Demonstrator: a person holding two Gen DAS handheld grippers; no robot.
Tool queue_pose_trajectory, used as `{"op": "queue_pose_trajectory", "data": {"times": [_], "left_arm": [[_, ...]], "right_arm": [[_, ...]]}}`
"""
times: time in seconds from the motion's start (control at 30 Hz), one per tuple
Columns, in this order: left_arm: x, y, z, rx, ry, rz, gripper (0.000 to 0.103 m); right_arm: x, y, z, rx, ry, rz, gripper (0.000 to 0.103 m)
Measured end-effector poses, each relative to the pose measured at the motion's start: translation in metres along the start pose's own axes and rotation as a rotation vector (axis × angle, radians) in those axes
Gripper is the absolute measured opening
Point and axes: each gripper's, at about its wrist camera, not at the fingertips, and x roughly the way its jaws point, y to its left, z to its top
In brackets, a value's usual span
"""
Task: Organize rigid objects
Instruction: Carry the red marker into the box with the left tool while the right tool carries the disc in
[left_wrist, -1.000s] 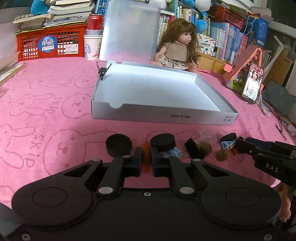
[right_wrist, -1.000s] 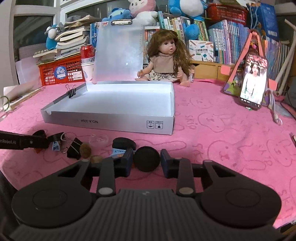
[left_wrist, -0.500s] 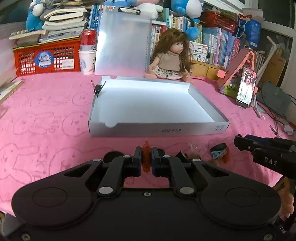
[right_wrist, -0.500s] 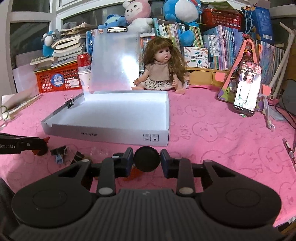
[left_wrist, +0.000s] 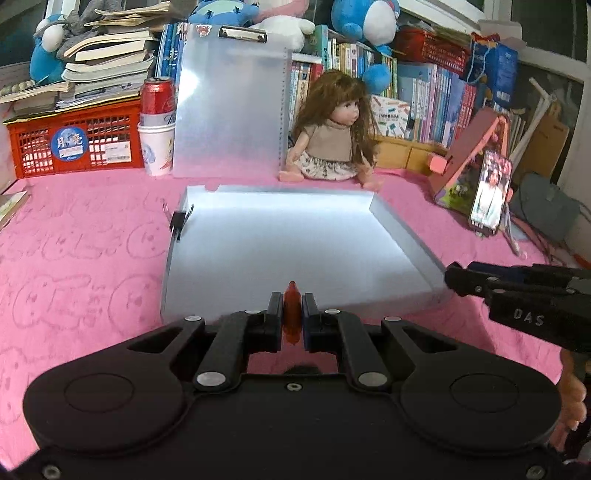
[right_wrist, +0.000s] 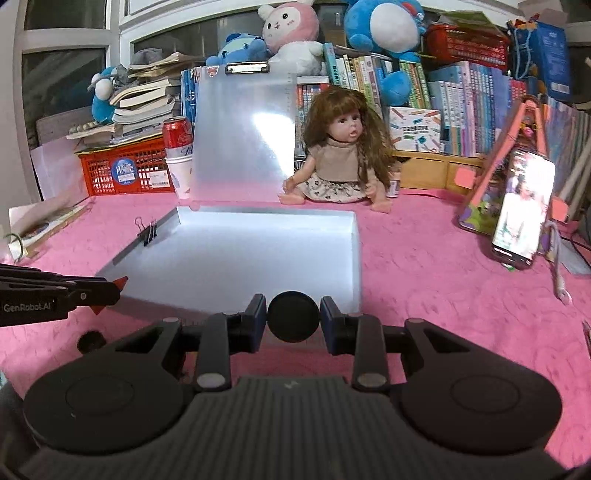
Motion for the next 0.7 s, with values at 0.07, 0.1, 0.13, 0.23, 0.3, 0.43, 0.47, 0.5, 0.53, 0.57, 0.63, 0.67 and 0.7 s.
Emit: {"op": "queue_pose_trajectory", "data": {"times": [0.07, 0.1, 0.13, 0.23, 0.3, 0.43, 0.47, 0.5, 0.53, 0.57, 0.63, 0.67, 0.7], "left_arm": [[0.005, 0.002, 0.011, -0.004, -0.001, -0.005, 0.01], [0.009, 0.004, 0.016, -0.004, 0.001, -0.008, 0.01], [0.013, 0.005, 0.022, -0.003, 0.004, -0.014, 0.01], [0.027, 0.007, 0.04, 0.002, 0.022, -0.045, 0.01], [0.039, 0.007, 0.053, -0.001, 0.036, -0.059, 0.01], [0.066, 0.007, 0.076, -0.014, 0.07, -0.071, 0.01], [0.072, 0.008, 0.081, -0.018, 0.078, -0.072, 0.01], [0.081, 0.008, 0.085, -0.022, 0.087, -0.07, 0.01], [0.088, 0.009, 0.089, -0.024, 0.095, -0.063, 0.01], [0.095, 0.01, 0.092, -0.024, 0.102, -0.058, 0.01], [0.112, 0.012, 0.099, -0.029, 0.12, -0.046, 0.01], [0.121, 0.014, 0.102, -0.035, 0.131, -0.041, 0.01], [0.128, 0.016, 0.104, -0.041, 0.139, -0.034, 0.01]], "right_arm": [[0.007, 0.0, 0.008, -0.001, 0.004, 0.005, 0.037], [0.011, -0.001, 0.012, 0.0, 0.007, 0.007, 0.037], [0.015, -0.001, 0.017, 0.003, 0.012, 0.01, 0.037], [0.03, -0.005, 0.031, 0.029, 0.037, 0.031, 0.037], [0.042, -0.009, 0.04, 0.047, 0.057, 0.046, 0.037], [0.067, -0.015, 0.058, 0.075, 0.101, 0.056, 0.037], [0.073, -0.016, 0.062, 0.083, 0.113, 0.059, 0.037], [0.079, -0.017, 0.066, 0.087, 0.122, 0.06, 0.037], [0.087, -0.019, 0.07, 0.094, 0.134, 0.058, 0.037], [0.093, -0.02, 0.073, 0.099, 0.144, 0.058, 0.037], [0.107, -0.022, 0.08, 0.112, 0.168, 0.06, 0.037], [0.113, -0.022, 0.082, 0.116, 0.181, 0.064, 0.037], [0.121, -0.022, 0.084, 0.118, 0.199, 0.066, 0.037]]}}
